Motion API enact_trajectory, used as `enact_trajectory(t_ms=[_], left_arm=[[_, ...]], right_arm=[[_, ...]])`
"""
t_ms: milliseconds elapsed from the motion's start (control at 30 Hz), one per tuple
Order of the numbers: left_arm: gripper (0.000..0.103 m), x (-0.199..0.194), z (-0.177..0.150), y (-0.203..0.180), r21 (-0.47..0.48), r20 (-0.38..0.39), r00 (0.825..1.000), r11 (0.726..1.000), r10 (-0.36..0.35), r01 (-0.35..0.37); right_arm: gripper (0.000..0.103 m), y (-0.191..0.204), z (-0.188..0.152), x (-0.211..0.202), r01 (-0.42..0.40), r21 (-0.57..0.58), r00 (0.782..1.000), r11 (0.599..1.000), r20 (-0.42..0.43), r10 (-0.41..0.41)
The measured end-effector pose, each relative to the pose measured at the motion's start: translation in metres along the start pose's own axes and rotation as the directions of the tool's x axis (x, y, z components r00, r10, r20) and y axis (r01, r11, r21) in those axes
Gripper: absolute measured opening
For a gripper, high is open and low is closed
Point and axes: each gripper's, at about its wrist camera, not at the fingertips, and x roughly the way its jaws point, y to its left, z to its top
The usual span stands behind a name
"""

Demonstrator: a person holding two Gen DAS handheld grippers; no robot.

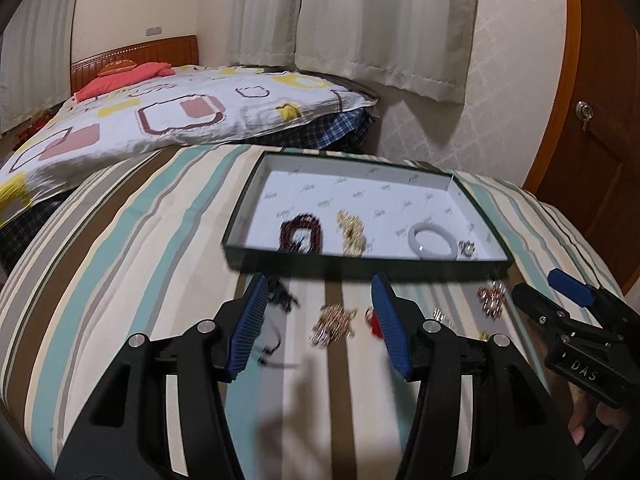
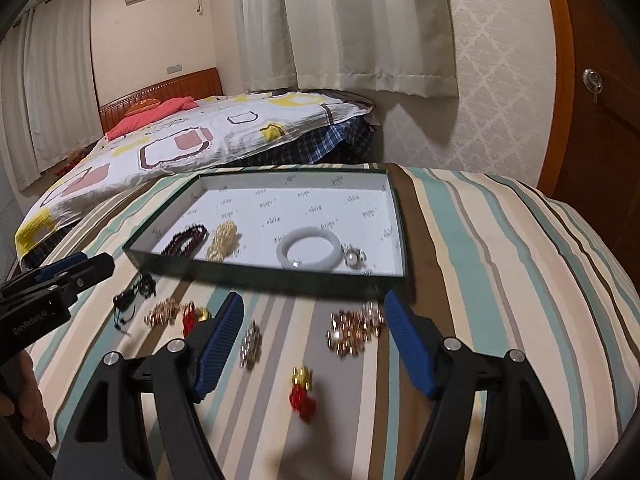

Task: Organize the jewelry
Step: 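Withdraw both tools from the box back toward the remaining jewelry, then grasp red tassel charm with right tool while left tool approaches black cord pendant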

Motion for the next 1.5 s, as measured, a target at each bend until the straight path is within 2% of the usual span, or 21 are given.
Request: enact_trajectory(t_ms=[300, 767, 900, 1033, 1133, 1500], left_arm=[[0.053, -0.007, -0.032, 0.019, -0.018, -0.037, 0.998, 0.999, 0.043, -0.043], [0.053, 0.003, -0.043, 0.029, -0.042, -0.081, 0.995, 0.997, 0.053, -0.057], [0.053, 0.006, -0.043, 0.029, -0.042, -0.09, 0.994, 0.997, 0.054, -0.058], [0.053, 0.01, -0.044, 0.029, -0.043, -0.102, 0.993, 0.997, 0.054, -0.059], [0.053, 0.012, -0.043, 0.03, -0.044, -0.111, 0.992, 0.997, 0.057, -0.062], [0.053, 0.025, -0.031, 0.038, -0.054, -0.121, 0.99, 0.995, 0.071, -0.078]], right_arm=[[0.062, 0.006, -0.034, 0.003, -0.004, -0.003, 0.998, 1.0, -0.056, 0.003], [0.05, 0.006, -0.047, 0.026, 0.014, -0.006, 0.987, 1.0, -0.162, -0.014], [0.04, 0.008, -0.047, 0.028, 0.017, -0.023, 0.986, 1.0, -0.168, -0.02], [0.016, 0.008, -0.047, 0.027, -0.013, -0.028, 0.986, 1.0, -0.166, 0.008], [0.011, 0.011, -0.047, 0.027, -0.027, -0.032, 0.986, 0.999, -0.167, 0.021], [0.01, 0.01, -0.03, 0.025, -0.051, -0.016, 0.99, 0.999, -0.132, 0.048]])
